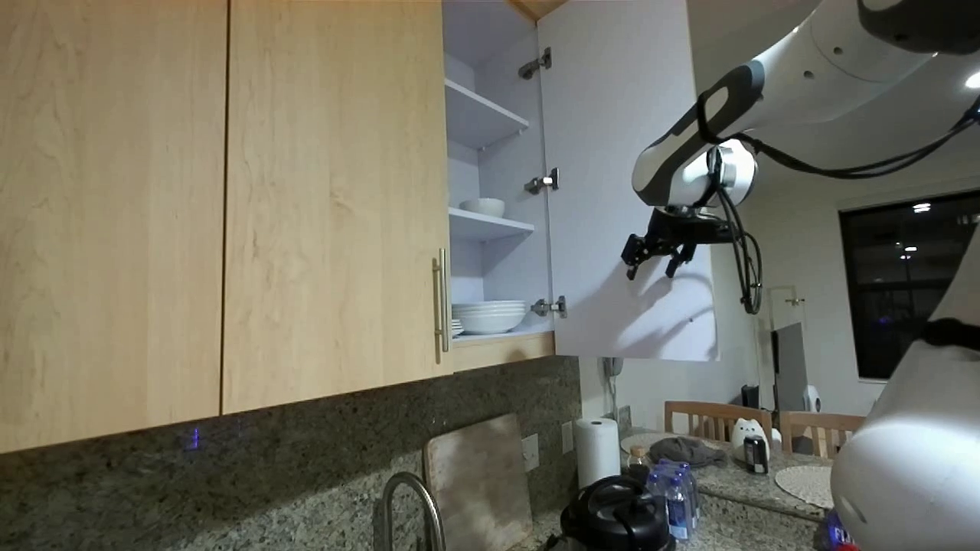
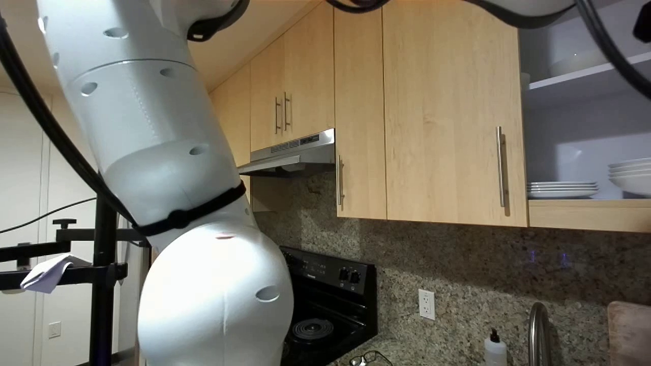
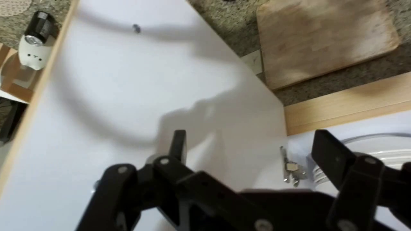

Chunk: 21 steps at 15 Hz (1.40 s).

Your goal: Open both doors of the cabinet above the sink

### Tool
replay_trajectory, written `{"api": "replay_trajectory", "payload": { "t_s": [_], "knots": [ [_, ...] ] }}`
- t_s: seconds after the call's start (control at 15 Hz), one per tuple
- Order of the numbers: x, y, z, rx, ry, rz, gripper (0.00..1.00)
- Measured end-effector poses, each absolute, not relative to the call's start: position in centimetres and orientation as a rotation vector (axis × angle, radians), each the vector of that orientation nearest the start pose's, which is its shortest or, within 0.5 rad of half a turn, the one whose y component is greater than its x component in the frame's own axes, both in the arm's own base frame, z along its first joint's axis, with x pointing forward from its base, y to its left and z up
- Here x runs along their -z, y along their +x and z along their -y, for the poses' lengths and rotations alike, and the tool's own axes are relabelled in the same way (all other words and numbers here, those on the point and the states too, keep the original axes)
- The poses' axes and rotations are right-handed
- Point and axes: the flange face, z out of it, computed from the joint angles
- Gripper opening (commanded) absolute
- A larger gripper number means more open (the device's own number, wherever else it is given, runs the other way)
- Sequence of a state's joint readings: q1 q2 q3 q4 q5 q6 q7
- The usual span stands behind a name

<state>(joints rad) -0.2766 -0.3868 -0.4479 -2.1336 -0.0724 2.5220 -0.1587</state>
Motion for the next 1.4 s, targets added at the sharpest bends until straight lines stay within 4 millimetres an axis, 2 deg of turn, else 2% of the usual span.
{"api": "replay_trajectory", "payload": {
  "t_s": [0.33, 0.6, 0.8, 1.13, 1.4],
  "knots": [
    [-60.8, 36.7, 27.9, 1.095, -3.015, -0.633, 1.0],
    [-60.3, 38.1, 21.8, 1.099, -3.015, -0.438, 1.0],
    [-60.5, 39.7, 17.9, 1.187, -2.991, -0.3, 1.0],
    [-61.9, 42.0, 13.6, 1.374, -2.911, -0.099, 1.0],
    [-62.8, 44.2, 12.4, 1.403, -2.83, 0.165, 1.0]
  ]
}}
